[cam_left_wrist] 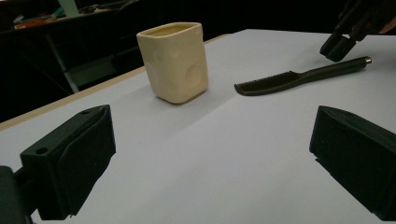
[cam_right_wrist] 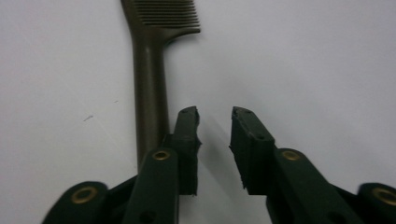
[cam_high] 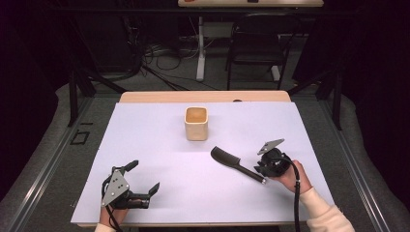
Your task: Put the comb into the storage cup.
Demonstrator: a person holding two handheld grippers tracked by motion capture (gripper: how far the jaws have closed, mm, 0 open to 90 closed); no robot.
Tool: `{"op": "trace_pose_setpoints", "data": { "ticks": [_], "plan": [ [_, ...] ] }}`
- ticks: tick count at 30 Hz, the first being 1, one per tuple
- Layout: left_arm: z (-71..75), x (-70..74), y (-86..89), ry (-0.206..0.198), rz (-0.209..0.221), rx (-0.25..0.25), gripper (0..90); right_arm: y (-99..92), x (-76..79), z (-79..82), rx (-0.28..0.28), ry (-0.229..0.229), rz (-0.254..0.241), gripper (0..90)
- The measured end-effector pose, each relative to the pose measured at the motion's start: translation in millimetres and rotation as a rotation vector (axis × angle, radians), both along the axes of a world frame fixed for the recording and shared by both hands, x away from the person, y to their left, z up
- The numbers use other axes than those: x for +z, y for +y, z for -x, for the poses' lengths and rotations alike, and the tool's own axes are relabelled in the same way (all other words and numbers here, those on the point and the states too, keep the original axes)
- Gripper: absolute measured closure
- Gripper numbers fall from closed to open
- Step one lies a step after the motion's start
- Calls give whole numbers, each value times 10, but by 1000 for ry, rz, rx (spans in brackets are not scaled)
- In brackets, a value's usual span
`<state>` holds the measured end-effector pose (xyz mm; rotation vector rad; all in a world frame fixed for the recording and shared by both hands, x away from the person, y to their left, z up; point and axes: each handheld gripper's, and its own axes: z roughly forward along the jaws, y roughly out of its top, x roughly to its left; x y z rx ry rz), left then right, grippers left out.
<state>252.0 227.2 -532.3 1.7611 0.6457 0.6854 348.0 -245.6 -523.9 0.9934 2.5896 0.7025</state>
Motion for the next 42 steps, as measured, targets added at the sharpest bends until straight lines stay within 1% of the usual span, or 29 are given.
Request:
{"op": "trace_pose_setpoints", "data": {
  "ticks": [1, 2, 3, 4, 5, 6, 7, 8, 9, 10, 11, 13, 14, 15, 16, 19, 21, 22, 23, 26, 28, 30, 31, 33, 35, 37, 40, 42],
  "plan": [
    [3, 0, -3, 0, -2, -3, 4, -9, 20, 8, -2, -14, 3, 586],
    [6, 1, -4, 1, -2, -3, 4, -34, 63, 22, -4, -15, 3, 554],
    [8, 3, 0, 1, 0, -3, 4, -72, 136, 45, 2, -9, -3, 455],
    [9, 4, 2, -1, 2, -2, 4, -72, 136, 45, 2, -9, -3, 455],
    [6, 4, 3, -2, 5, -1, 4, -81, 160, 57, -3, -12, 0, 434],
    [3, 1, 1, 0, 4, -1, 4, -94, 196, 76, 4, -9, -4, 394],
    [0, -2, -2, 3, 2, -4, 4, -99, 236, 86, 18, -8, -6, 273],
    [-2, -3, -4, 4, 0, -4, 4, -99, 236, 86, 18, -8, -6, 273],
    [-4, -3, -3, 3, -1, -3, 4, -73, 272, 95, 29, -13, -7, 218],
    [-4, -2, -3, 3, 3, -2, 4, -73, 272, 95, 29, -13, -7, 218],
    [-3, -2, -4, 3, 3, -2, 4, -65, 287, 98, 35, -9, -5, 174],
    [-4, -3, -8, 5, -3, -5, 4, -38, 315, 95, 48, -2, 3, 145],
    [-5, -4, -8, 5, -4, -5, 4, -24, 330, 93, 52, -8, -9, 109],
    [-6, -4, -8, 6, -3, -4, 4, -24, 330, 93, 52, -8, -9, 109],
    [-7, -4, -5, 5, 2, -3, 4, -20, 341, 93, 56, 3, -5, 94],
    [-11, -8, -11, 8, 0, -5, 4, -11, 361, 92, 63, -15, -21, 69],
    [-11, -8, -6, 8, 0, -1, 4, 3, 377, 96, 66, -19, -17, 40],
    [-10, -7, -2, 8, 5, 2, 4, 22, 383, 103, 76, -11, -10, 10],
    [-10, -7, -1, 8, 5, 2, 4, 44, 381, 110, 82, -11, -8, 0],
    [-5, -6, -5, 7, -2, -4, 4, 91, 397, 130, 99, -13, 0, 0],
    [-4, -4, -1, 5, 6, 0, 4, 128, 408, 133, 110, -8, -1, 0],
    [-5, -4, -3, 6, 5, -2, 4, 137, 407, 129, 116, -9, -1, 0],
    [-6, -5, -4, 8, 3, -3, 4, 158, 410, 130, 114, 1, 2, 0],
    [-7, -6, -5, 8, 4, -3, 4, 188, 403, 111, 138, 11, 6, 0],
    [-8, -5, -3, 7, 6, -2, 4, 223, 403, 107, 137, 20, 2, 0],
    [-6, -6, -4, 7, 6, -3, 4, 289, 389, 87, 154, 24, -2, 0],
    [-8, -5, 0, 7, 8, -3, 4, 332, 375, 76, 161, 27, -1, 0],
    [-8, -6, -5, 9, 6, -2, 4, 378, 361, 64, 164, 31, 11, 0]
  ]
}}
